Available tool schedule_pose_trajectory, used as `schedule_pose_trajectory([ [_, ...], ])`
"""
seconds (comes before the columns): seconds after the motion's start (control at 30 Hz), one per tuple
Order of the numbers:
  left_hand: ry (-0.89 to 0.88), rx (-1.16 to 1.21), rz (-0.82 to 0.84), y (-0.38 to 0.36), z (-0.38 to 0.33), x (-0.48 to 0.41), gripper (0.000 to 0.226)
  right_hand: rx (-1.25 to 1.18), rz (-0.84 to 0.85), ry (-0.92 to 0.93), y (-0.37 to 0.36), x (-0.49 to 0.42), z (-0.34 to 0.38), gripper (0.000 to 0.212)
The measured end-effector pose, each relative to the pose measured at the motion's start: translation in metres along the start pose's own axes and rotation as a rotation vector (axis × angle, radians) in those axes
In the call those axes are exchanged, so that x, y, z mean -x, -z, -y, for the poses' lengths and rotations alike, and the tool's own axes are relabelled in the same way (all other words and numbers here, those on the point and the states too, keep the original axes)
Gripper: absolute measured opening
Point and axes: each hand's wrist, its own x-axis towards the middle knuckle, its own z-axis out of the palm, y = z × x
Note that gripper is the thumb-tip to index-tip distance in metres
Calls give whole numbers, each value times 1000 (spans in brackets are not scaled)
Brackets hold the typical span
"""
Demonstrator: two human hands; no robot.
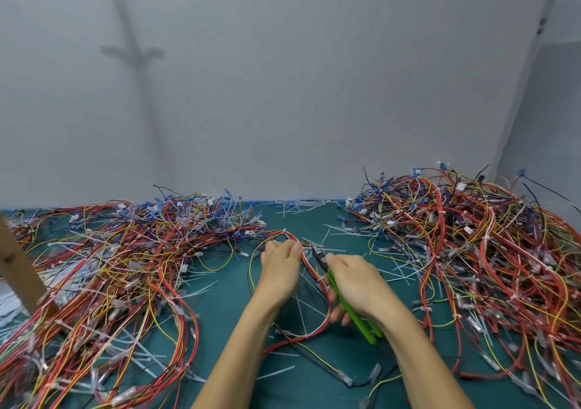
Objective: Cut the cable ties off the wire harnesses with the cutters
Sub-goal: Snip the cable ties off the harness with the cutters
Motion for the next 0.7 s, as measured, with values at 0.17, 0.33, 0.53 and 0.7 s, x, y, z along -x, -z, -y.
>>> schedule_pose_trajectory([
  [0.17, -15, 52, -4, -1, 3, 1, 40, 34, 27, -14, 1, 2, 2, 42],
  [0.33, -75, 45, -6, -2, 1, 3, 43, 72, 22, 14, -5, 2, 1, 43],
  [0.53, -82, 115, -1, 3, 0, 3, 42, 63, -22, 45, -9, 1, 1, 44],
  [0.7, -100, 127, 27, 4, -1, 3, 42, 184, -59, 87, -9, 2, 1, 43],
])
